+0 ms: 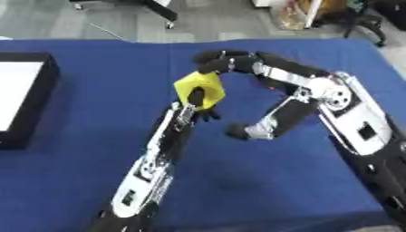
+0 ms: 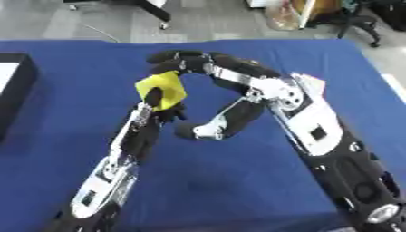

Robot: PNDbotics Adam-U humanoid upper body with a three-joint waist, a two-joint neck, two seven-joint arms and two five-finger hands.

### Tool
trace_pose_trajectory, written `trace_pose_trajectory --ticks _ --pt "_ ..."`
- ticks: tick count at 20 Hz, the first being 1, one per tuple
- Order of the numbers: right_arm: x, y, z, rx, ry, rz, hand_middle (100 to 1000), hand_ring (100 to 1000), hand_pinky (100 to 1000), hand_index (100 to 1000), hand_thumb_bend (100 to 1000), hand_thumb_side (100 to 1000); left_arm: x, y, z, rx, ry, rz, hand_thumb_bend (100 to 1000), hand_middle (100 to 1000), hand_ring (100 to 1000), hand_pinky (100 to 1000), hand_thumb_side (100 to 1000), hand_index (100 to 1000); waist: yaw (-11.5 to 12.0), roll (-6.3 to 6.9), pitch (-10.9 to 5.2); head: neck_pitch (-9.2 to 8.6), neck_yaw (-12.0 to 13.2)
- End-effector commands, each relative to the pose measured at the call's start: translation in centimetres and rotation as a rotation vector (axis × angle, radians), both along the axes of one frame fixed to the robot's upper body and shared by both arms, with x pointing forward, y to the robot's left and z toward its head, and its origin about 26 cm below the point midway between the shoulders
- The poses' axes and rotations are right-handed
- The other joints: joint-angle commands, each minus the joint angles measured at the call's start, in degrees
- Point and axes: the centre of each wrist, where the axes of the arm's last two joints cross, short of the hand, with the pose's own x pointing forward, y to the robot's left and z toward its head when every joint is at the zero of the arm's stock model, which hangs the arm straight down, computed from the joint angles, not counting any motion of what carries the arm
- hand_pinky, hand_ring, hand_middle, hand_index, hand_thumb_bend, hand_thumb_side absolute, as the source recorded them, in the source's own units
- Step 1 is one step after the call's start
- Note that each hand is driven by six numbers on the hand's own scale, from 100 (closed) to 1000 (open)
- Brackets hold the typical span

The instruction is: Pick up the objects with one hand, pass them to the other hand, and then place them into the box on the other side of the table.

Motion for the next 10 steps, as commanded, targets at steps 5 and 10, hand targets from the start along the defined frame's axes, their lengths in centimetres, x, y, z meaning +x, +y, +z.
trace_pose_trajectory --ticks 5,10 --pt "-1.9 -2.0 3.9 0.104 -0.114 -0.022 962 1000 889 951 398 447 0.9 2.0 0.6 0.030 -0.026 0.069 100 293 490 900 660 513 -0.3 0.04 -1.02 -0.15 0.4" --pt "-2.7 -3.7 5.2 0.204 -0.162 -0.083 945 1000 887 950 395 441 1.6 4.7 0.9 0.036 -0.032 0.175 100 292 489 899 656 512 -0.3 0.10 -1.17 -0.15 0.1"
